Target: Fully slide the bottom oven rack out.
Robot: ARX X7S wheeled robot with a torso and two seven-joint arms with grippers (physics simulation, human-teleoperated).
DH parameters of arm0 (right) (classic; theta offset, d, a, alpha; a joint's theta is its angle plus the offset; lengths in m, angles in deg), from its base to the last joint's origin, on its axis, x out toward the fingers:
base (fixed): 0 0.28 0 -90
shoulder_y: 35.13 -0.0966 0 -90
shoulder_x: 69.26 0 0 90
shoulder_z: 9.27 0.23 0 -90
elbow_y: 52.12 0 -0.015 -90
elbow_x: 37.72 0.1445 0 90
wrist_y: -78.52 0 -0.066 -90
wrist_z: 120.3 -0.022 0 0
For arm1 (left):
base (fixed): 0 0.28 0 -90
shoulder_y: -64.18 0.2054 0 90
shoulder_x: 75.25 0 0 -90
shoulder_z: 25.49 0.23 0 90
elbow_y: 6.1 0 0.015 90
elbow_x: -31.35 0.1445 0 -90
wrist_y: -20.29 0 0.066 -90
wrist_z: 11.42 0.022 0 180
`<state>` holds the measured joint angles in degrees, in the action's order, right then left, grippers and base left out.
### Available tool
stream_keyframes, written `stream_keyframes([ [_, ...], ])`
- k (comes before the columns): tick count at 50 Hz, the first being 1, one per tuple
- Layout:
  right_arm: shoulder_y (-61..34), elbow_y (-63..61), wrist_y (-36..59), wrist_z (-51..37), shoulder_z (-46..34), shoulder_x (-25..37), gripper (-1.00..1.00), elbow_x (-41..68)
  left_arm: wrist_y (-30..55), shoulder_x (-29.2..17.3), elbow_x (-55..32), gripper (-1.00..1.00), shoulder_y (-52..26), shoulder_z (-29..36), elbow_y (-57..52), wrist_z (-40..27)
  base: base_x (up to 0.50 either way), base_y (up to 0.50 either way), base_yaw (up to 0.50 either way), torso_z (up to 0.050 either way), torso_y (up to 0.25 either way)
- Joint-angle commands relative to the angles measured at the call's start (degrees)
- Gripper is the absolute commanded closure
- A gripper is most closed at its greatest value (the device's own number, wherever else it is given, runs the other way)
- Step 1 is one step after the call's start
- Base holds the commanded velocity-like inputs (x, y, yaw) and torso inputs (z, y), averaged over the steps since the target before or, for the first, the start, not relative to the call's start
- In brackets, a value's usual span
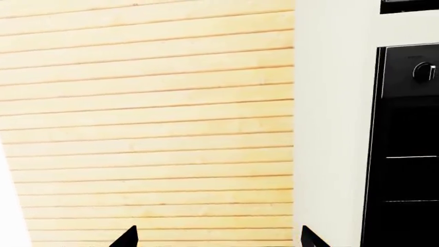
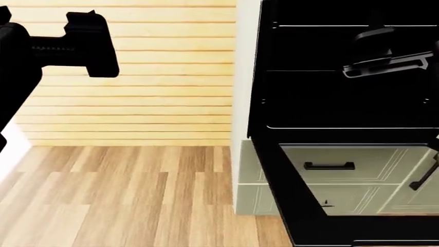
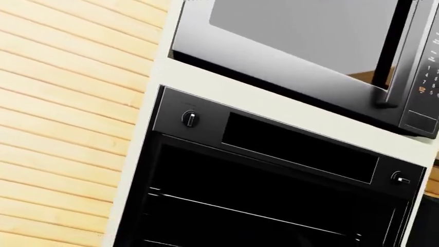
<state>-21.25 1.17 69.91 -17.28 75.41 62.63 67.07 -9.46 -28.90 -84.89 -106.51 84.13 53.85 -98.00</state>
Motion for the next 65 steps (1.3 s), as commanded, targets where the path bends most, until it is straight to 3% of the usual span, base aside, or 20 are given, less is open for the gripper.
stream_keyframes([
  [1, -1.6, 1.1, -0.8, -0.9, -1.8, 1.9, -1.00, 1.3, -0.8, -0.9, 0.3, -1.00, -0.7, 1.4, 0.3, 0.5, -0.02, -0.50, 0.00, 0.000, 0.000],
  [21, -5.5, 4.3, -0.5, 2.0, -3.9, 5.3, -1.00, 2.5, 0.0, -0.3, -1.7, -1.00, -6.6, 5.6, 3.4, 0.7, -0.02, -0.50, 0.00, 0.000, 0.000],
  [65, -5.0, 3.7, -3.7, 3.5, -6.5, 6.7, -1.00, 1.7, -2.8, -2.8, -0.6, -1.00, -6.4, 7.0, 2.4, 3.2, -0.02, -0.50, 0.00, 0.000, 0.000],
])
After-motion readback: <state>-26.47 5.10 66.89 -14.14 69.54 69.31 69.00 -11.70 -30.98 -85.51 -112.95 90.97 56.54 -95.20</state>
